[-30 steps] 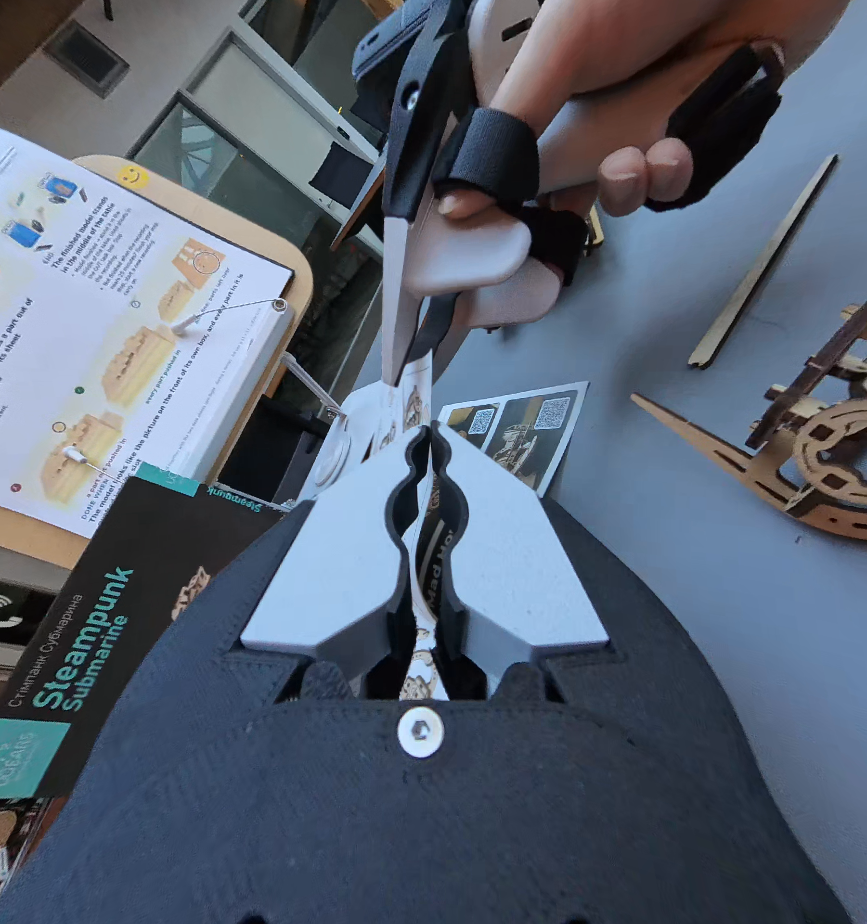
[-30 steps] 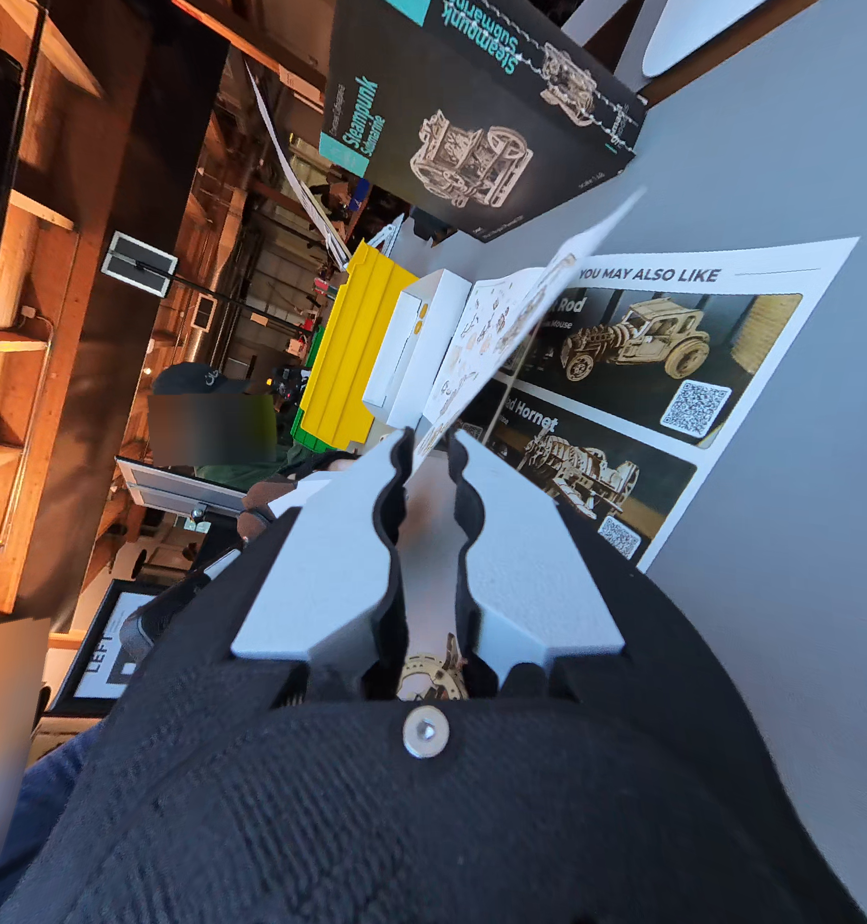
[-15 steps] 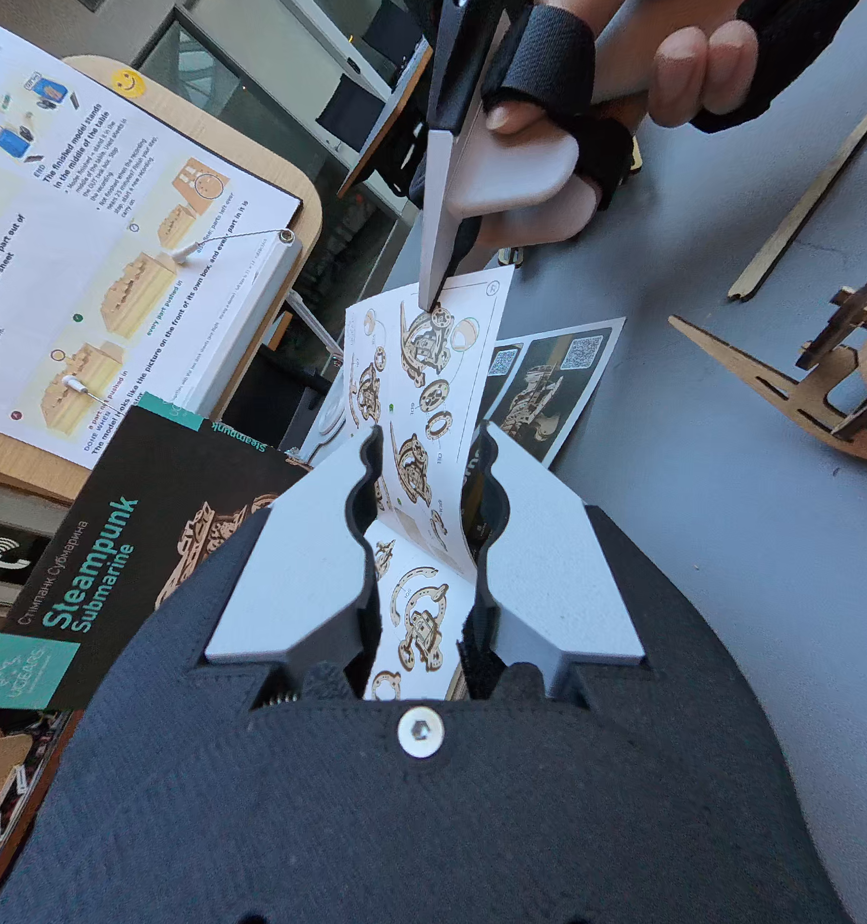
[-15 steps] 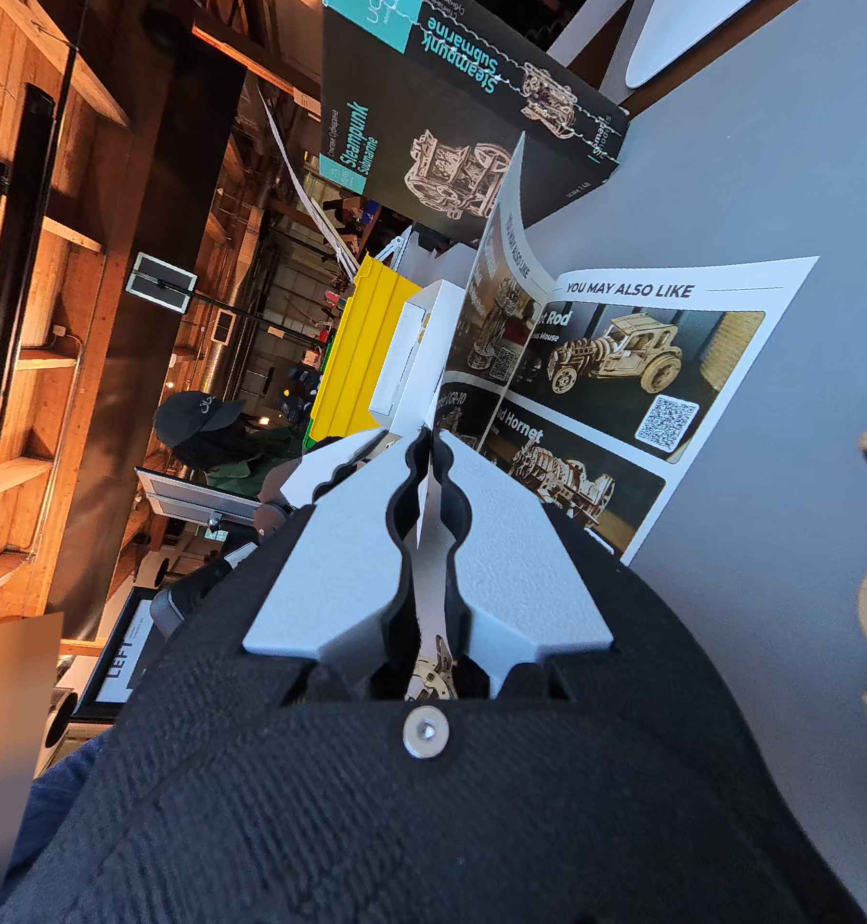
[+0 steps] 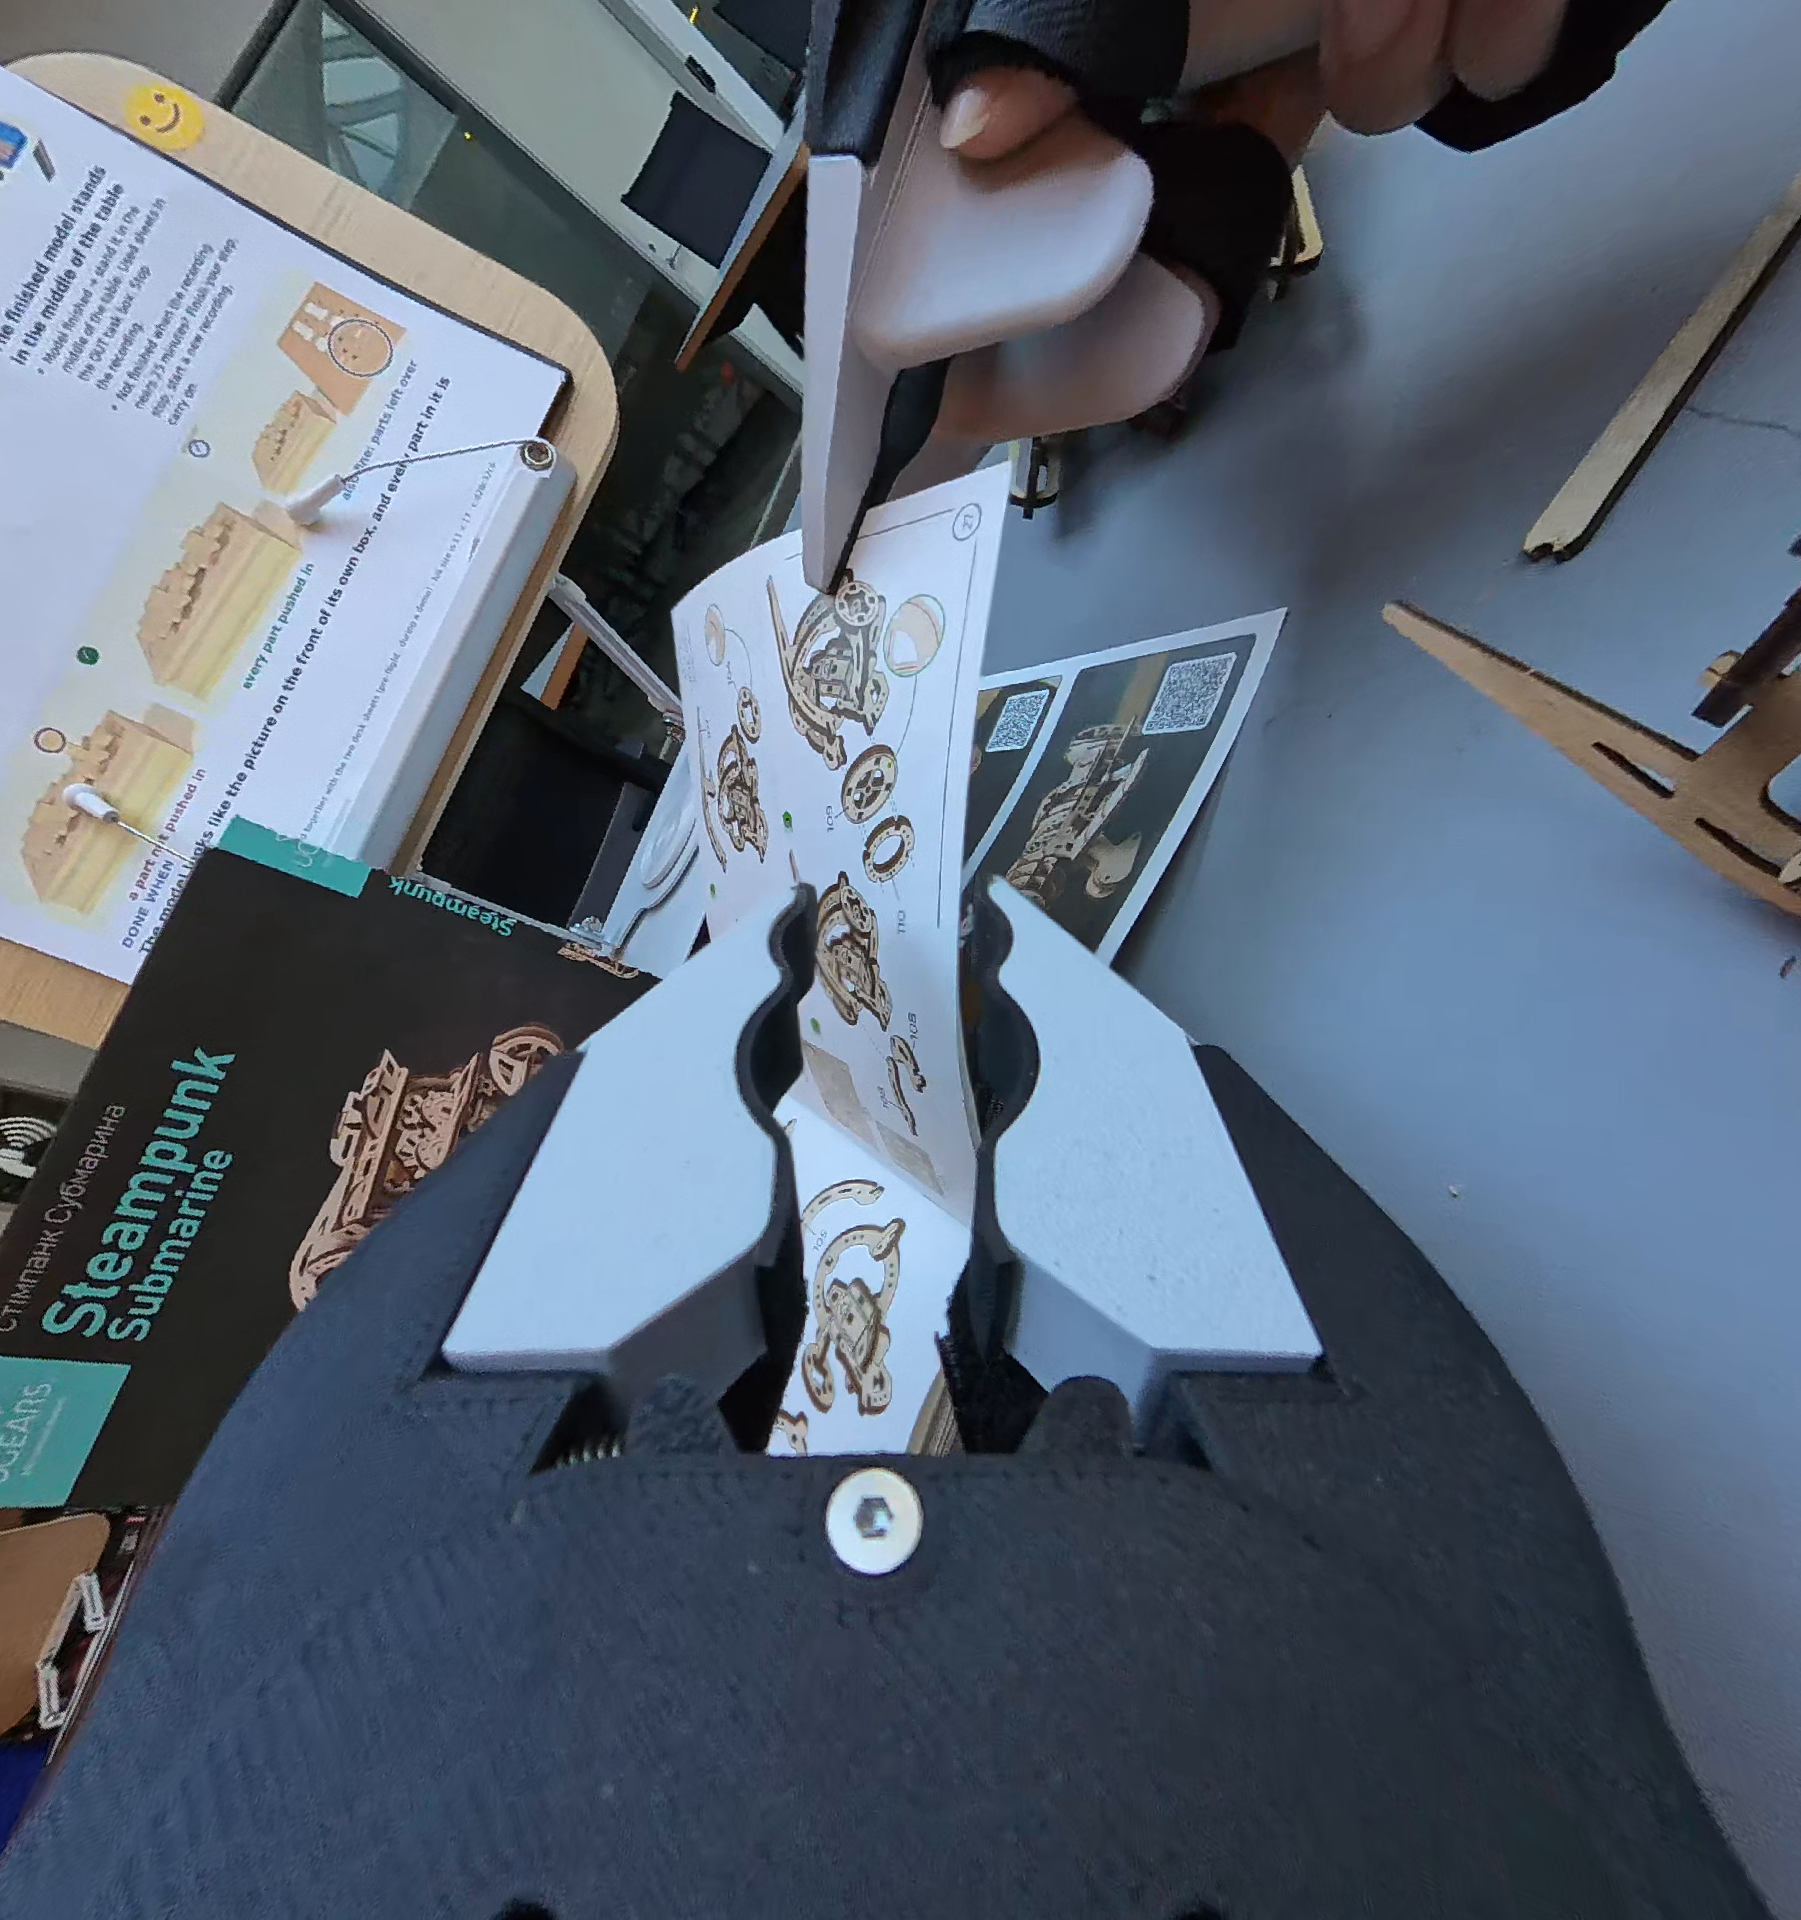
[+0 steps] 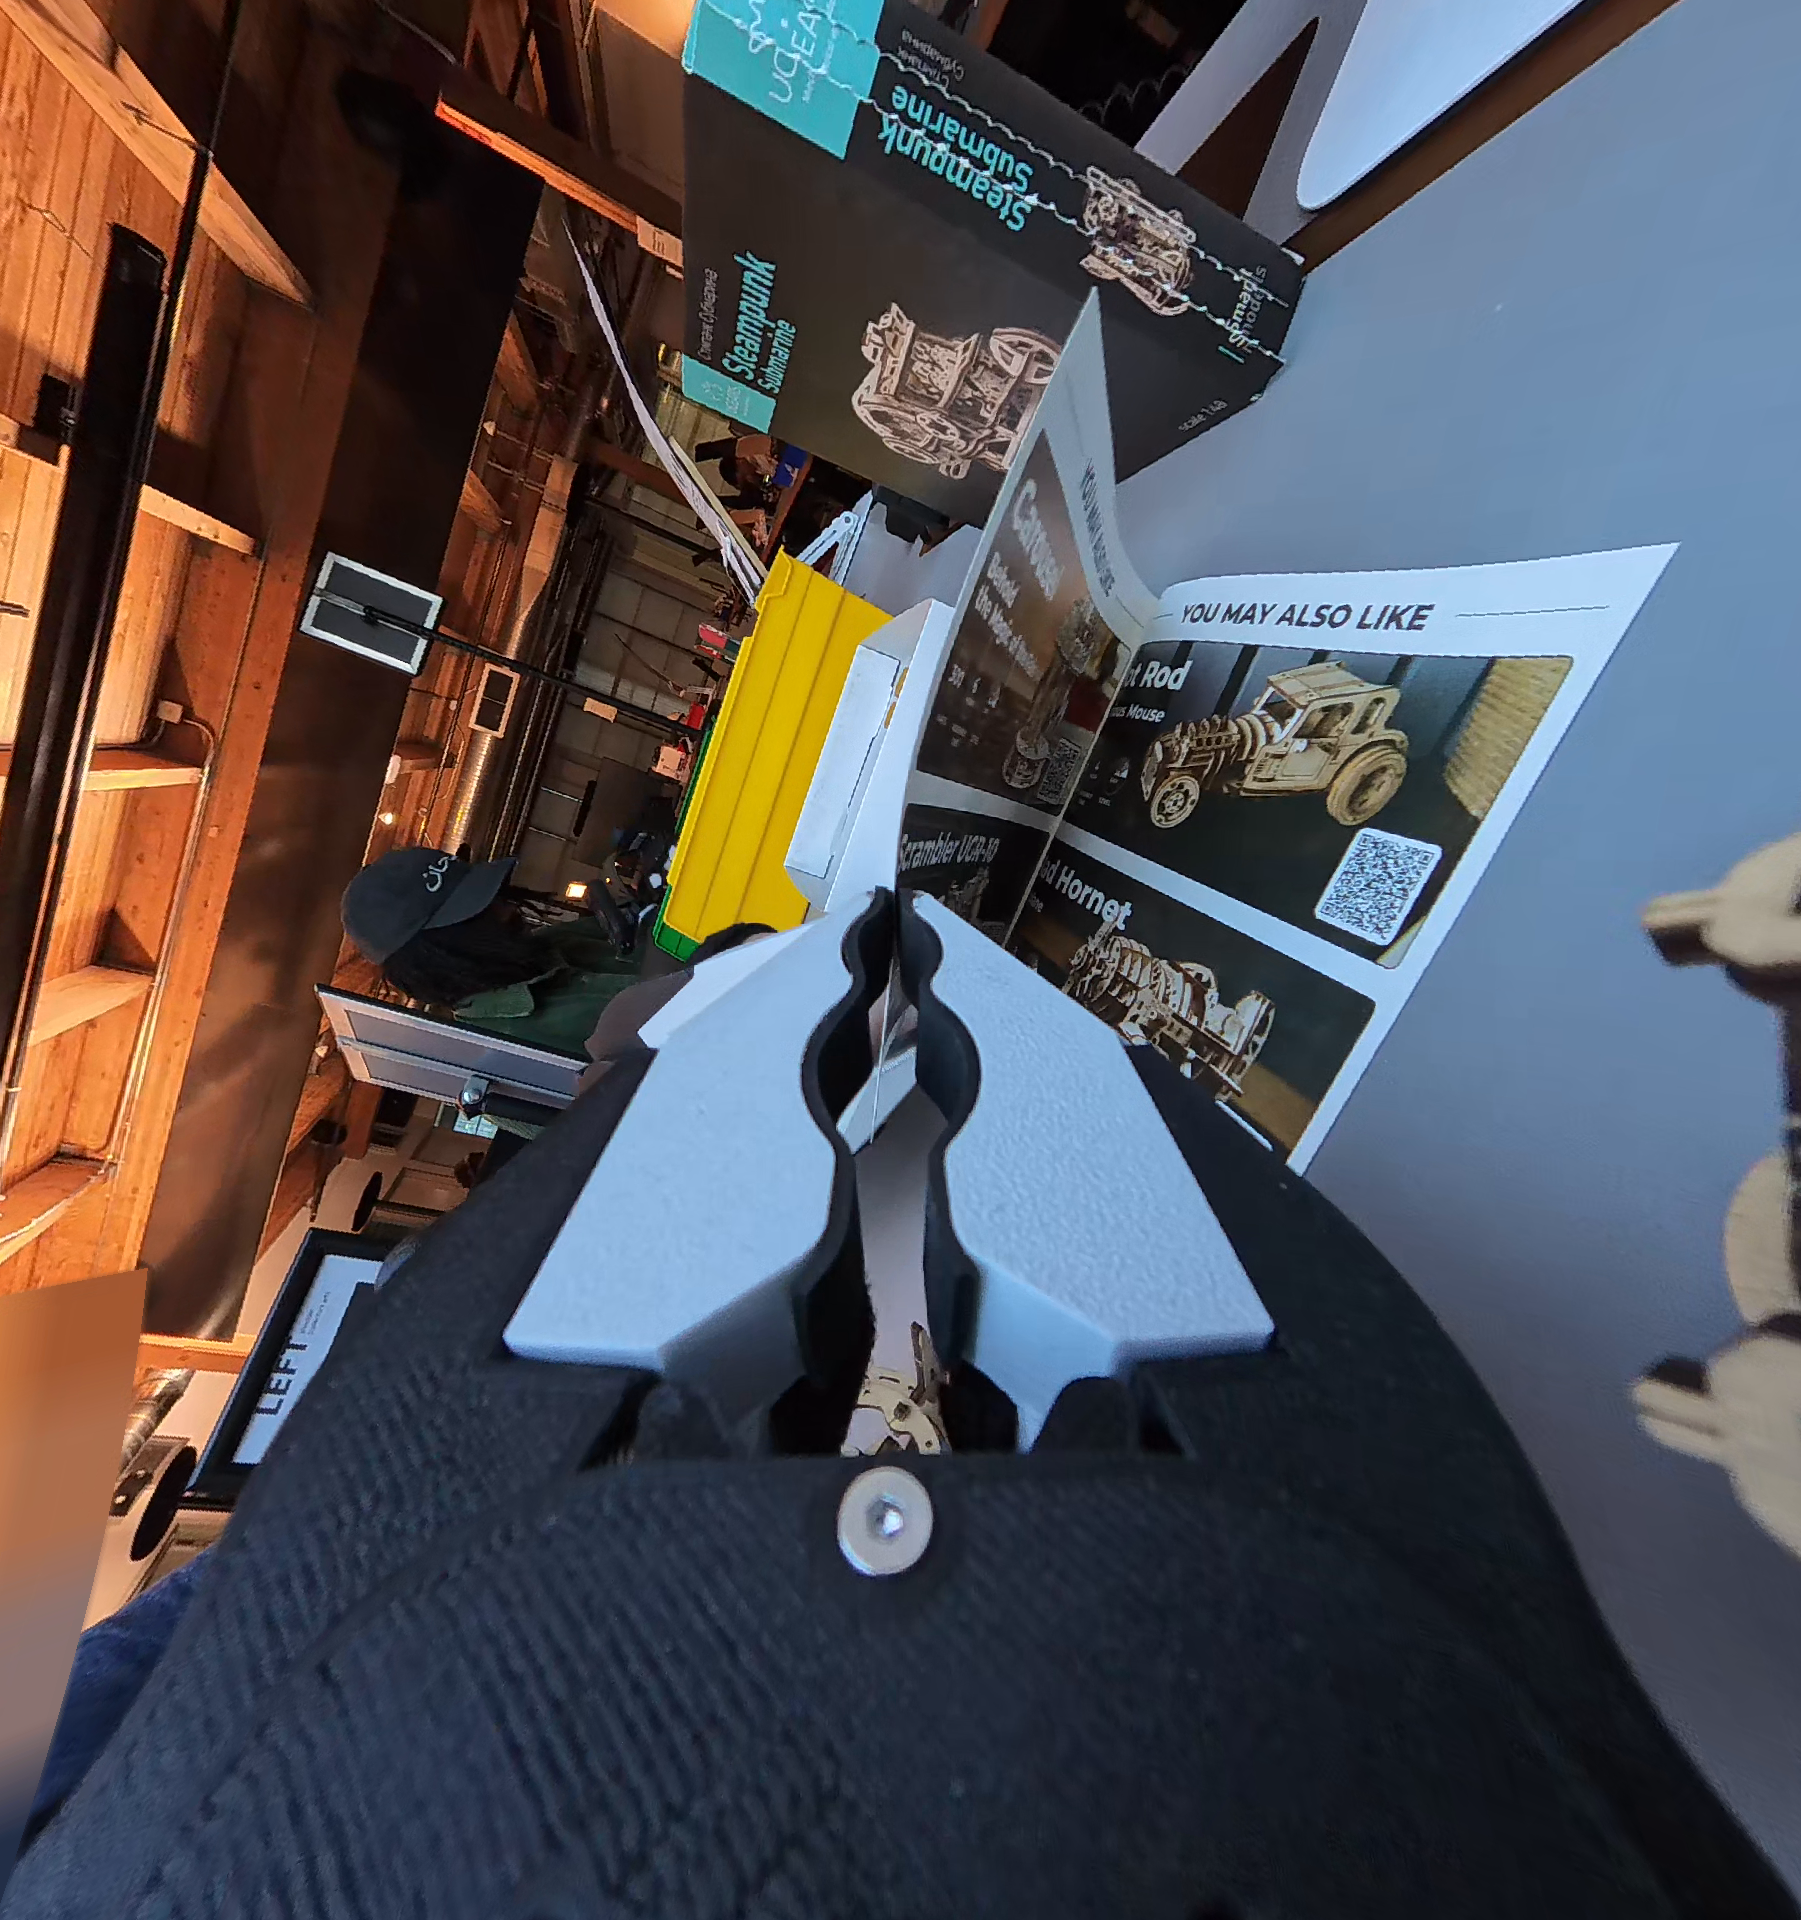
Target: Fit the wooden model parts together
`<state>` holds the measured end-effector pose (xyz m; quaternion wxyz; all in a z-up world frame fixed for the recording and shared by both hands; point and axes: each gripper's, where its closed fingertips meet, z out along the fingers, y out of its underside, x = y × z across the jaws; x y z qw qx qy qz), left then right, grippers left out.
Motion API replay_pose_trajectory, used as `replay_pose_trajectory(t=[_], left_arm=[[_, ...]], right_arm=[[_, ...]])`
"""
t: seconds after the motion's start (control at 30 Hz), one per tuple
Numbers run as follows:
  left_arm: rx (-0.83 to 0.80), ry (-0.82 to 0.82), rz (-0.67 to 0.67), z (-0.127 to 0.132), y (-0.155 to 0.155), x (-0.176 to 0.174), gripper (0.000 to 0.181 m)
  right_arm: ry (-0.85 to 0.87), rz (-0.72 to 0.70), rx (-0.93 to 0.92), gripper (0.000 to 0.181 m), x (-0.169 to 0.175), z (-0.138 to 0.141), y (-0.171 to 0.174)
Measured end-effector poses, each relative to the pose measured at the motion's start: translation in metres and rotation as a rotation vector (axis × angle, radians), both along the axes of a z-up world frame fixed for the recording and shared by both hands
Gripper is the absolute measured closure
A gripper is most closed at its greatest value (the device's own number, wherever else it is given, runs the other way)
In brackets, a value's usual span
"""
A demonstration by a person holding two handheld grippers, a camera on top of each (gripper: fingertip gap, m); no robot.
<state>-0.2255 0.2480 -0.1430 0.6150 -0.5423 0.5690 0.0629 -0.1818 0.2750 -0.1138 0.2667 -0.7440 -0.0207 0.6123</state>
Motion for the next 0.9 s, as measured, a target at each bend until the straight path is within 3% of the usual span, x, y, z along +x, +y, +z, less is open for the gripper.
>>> replay_pose_trajectory(t=[0.23,0.5,0.73,0.9], left_arm=[[0.110,0.125,0.010,-0.007,-0.001,0.005,0.170],[0.125,0.109,0.024,-0.002,0.000,0.001,0.178],[0.088,0.115,0.032,-0.008,-0.007,-0.012,0.176],[-0.015,-0.033,0.000,0.019,-0.019,0.019,0.155]], right_arm=[[0.012,0.007,-0.002,0.181,0.000,0.001,-0.001],[0.013,0.008,-0.004,0.181,0.001,0.000,0.000],[0.021,-0.007,0.004,0.181,0.003,0.002,0.002],[0.022,0.010,0.011,0.181,-0.003,0.004,-0.001]])
